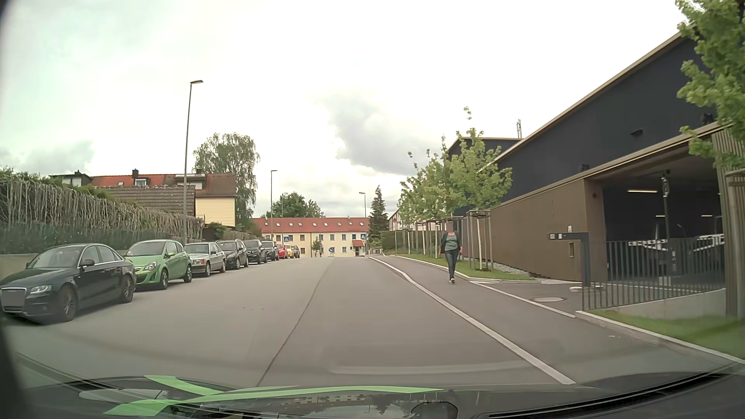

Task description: Follow the waypoints while adhering to traffic rules and regulations

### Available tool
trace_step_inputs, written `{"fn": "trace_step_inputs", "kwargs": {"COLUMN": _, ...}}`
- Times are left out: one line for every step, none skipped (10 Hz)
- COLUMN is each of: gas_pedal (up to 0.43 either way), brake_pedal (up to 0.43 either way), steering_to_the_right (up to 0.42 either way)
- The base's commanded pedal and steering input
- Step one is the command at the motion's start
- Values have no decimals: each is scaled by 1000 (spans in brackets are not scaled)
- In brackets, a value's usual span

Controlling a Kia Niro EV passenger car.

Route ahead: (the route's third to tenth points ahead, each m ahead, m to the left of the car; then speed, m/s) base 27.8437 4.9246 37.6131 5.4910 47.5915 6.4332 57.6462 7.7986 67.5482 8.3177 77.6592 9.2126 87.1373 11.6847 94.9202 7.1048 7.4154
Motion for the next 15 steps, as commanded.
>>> {"fn": "trace_step_inputs", "kwargs": {"gas_pedal": 110, "brake_pedal": 0, "steering_to_the_right": -64}}
{"fn": "trace_step_inputs", "kwargs": {"gas_pedal": 98, "brake_pedal": 0, "steering_to_the_right": -60}}
{"fn": "trace_step_inputs", "kwargs": {"gas_pedal": 87, "brake_pedal": 0, "steering_to_the_right": -53}}
{"fn": "trace_step_inputs", "kwargs": {"gas_pedal": 87, "brake_pedal": 0, "steering_to_the_right": -43}}
{"fn": "trace_step_inputs", "kwargs": {"gas_pedal": 87, "brake_pedal": 0, "steering_to_the_right": -39}}
{"fn": "trace_step_inputs", "kwargs": {"gas_pedal": 87, "brake_pedal": 0, "steering_to_the_right": -37}}
{"fn": "trace_step_inputs", "kwargs": {"gas_pedal": 87, "brake_pedal": 0, "steering_to_the_right": -37}}
{"fn": "trace_step_inputs", "kwargs": {"gas_pedal": 87, "brake_pedal": 0, "steering_to_the_right": -38}}
{"fn": "trace_step_inputs", "kwargs": {"gas_pedal": 98, "brake_pedal": 0, "steering_to_the_right": -39}}
{"fn": "trace_step_inputs", "kwargs": {"gas_pedal": 98, "brake_pedal": 0, "steering_to_the_right": -40}}
{"fn": "trace_step_inputs", "kwargs": {"gas_pedal": 98, "brake_pedal": 0, "steering_to_the_right": -40}}
{"fn": "trace_step_inputs", "kwargs": {"gas_pedal": 98, "brake_pedal": 0, "steering_to_the_right": -44}}
{"fn": "trace_step_inputs", "kwargs": {"gas_pedal": 98, "brake_pedal": 0, "steering_to_the_right": -46}}
{"fn": "trace_step_inputs", "kwargs": {"gas_pedal": 98, "brake_pedal": 0, "steering_to_the_right": -47}}
{"fn": "trace_step_inputs", "kwargs": {"gas_pedal": 98, "brake_pedal": 0, "steering_to_the_right": -44}}
